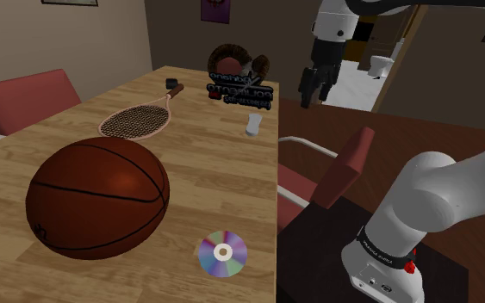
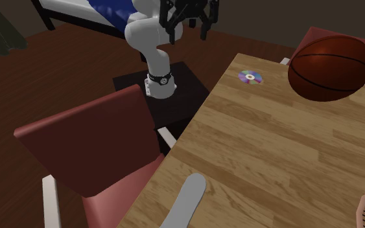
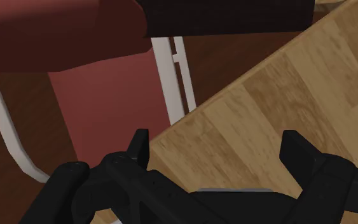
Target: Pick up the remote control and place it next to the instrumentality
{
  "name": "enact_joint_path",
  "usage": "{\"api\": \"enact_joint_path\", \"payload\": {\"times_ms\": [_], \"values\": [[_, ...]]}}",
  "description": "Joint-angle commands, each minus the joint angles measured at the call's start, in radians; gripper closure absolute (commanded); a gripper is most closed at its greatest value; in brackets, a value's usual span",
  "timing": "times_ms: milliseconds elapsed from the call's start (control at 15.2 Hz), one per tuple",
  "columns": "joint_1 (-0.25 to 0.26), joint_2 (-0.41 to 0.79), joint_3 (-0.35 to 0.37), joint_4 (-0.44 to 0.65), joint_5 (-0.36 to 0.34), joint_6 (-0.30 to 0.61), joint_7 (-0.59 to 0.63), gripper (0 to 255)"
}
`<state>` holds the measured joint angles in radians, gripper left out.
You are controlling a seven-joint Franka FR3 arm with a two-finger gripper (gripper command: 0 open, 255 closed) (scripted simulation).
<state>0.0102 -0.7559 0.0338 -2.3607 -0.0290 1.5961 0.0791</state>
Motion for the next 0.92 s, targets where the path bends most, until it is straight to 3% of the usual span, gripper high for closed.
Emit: {"api": "enact_joint_path", "payload": {"times_ms": [0,858], "values": [[0.000,0.000,0.000,0.000,0.000,0.000,0.000,0],[-0.100,0.463,0.011,0.152,0.001,0.311,0.248,0]]}}
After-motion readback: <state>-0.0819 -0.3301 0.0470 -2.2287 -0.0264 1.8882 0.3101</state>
